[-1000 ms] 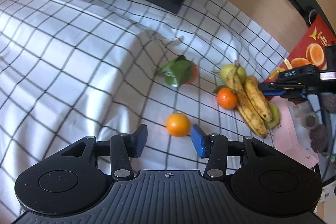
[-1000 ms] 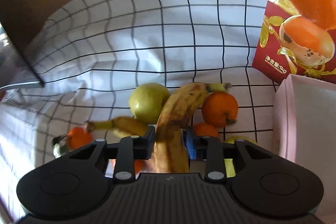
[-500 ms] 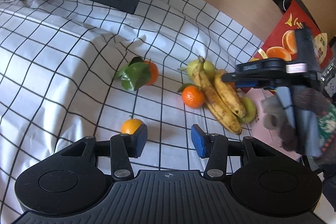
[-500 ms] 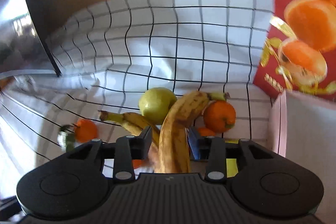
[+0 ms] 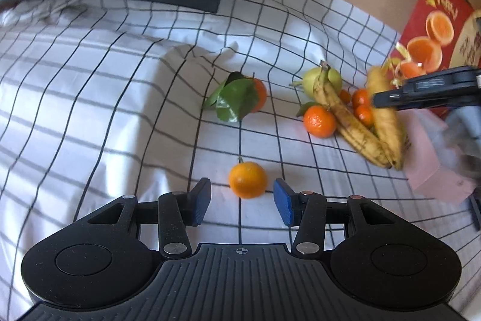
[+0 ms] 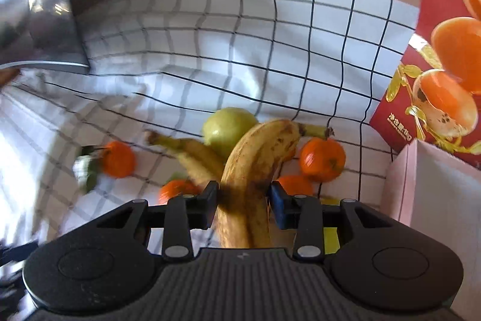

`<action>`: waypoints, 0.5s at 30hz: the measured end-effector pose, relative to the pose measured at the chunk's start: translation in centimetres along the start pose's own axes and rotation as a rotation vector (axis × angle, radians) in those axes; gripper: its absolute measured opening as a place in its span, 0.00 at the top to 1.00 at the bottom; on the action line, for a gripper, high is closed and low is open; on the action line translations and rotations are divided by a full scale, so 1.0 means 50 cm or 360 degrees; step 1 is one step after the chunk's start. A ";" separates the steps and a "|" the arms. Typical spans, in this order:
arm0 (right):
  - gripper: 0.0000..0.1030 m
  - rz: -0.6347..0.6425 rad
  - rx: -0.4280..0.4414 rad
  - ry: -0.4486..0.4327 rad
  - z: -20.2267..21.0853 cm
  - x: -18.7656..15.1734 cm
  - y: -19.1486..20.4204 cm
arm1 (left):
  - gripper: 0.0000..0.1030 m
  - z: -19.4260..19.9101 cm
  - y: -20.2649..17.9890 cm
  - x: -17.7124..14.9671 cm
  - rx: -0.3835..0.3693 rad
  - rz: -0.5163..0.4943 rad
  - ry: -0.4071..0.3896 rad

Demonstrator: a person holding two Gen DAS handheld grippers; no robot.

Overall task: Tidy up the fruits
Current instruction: 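Grasp a small tangerine with the left tool while the right tool lifts the banana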

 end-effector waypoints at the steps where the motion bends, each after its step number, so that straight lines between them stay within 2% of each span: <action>1: 0.65 -0.0002 0.0022 -0.0012 0.024 -0.008 0.003 | 0.51 -0.008 -0.003 0.003 0.0012 -0.0024 0.0001; 6: 0.65 -0.0040 0.0129 -0.0083 0.148 -0.067 0.008 | 0.51 -0.043 -0.022 0.014 0.0022 -0.0093 0.0030; 10: 0.66 -0.0145 0.0160 -0.0125 0.213 -0.108 -0.019 | 0.51 -0.066 -0.030 0.010 0.0057 -0.0129 0.0088; 14: 0.66 -0.0238 0.0126 -0.0143 0.248 -0.167 -0.063 | 0.64 -0.074 -0.043 0.004 0.0085 -0.0183 0.0097; 15: 0.66 -0.0256 0.0116 -0.0140 0.253 -0.182 -0.072 | 0.64 -0.073 -0.051 0.002 0.0070 -0.0196 0.0102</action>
Point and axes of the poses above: each gripper's, at about its wrist camera, not at the fingertips, and z roughly against the way its jaws point, y to its left, x to its top, the point moved 9 cm from there along -z, roughly the way its jaws point, and after that the axes turned 3 degrees about -x, right-handed, at the moved point
